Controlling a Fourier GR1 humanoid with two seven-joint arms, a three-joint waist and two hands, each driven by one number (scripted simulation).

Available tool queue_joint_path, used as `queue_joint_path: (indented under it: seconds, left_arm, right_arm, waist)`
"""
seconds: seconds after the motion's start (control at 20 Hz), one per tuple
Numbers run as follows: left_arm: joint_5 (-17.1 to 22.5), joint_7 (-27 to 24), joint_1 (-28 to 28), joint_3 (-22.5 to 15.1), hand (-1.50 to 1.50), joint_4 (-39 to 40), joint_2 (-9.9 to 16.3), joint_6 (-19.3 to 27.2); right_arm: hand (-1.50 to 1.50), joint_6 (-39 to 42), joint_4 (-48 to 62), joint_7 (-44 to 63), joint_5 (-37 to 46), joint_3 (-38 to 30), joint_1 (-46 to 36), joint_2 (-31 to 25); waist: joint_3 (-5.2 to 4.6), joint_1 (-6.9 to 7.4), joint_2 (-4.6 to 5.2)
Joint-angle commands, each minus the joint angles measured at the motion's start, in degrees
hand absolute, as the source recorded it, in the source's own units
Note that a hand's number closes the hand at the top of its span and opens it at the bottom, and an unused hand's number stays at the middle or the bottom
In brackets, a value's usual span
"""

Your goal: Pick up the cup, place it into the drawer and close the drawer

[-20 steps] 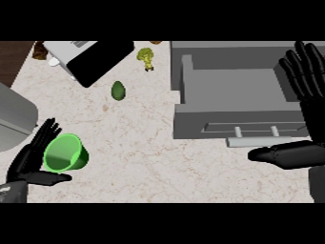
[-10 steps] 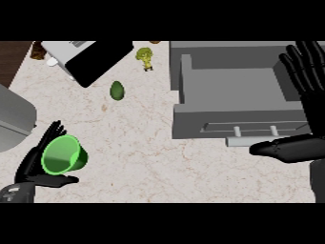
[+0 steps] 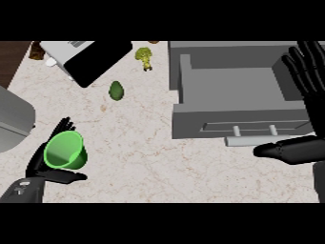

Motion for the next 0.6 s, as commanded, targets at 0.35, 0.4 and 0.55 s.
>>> queue_joint_path:
  seconds: [0.35, 0.4, 0.55]
  left_arm:
    - [0.19, -10.18, -0.92, -1.64, 1.5, -2.56, -3.01, -10.51]
    - [0.63, -12.74, 0.73, -0.83, 1.5, -3.5, -2.4, -7.12]
    - [0.78, -14.22, 0.16, 0.62, 1.5, -4.16, -2.6, 2.31]
  right_arm:
    - [-1.5, -0.41, 2.81, 0.62, -0.45, -1.67, -3.44, -0.97]
    - [-1.5, 0.98, 0.52, 0.02, -0.4, -1.06, 0.12, -1.35]
    - [-1.5, 0.28, 0.44, -2.17, 1.21, -0.22, 2.18, -0.06]
  waist:
    - [-0.06, 0.51, 0.15]
    - [-0.03, 0.15, -0.07]
    - [-0.03, -0.26, 0.08]
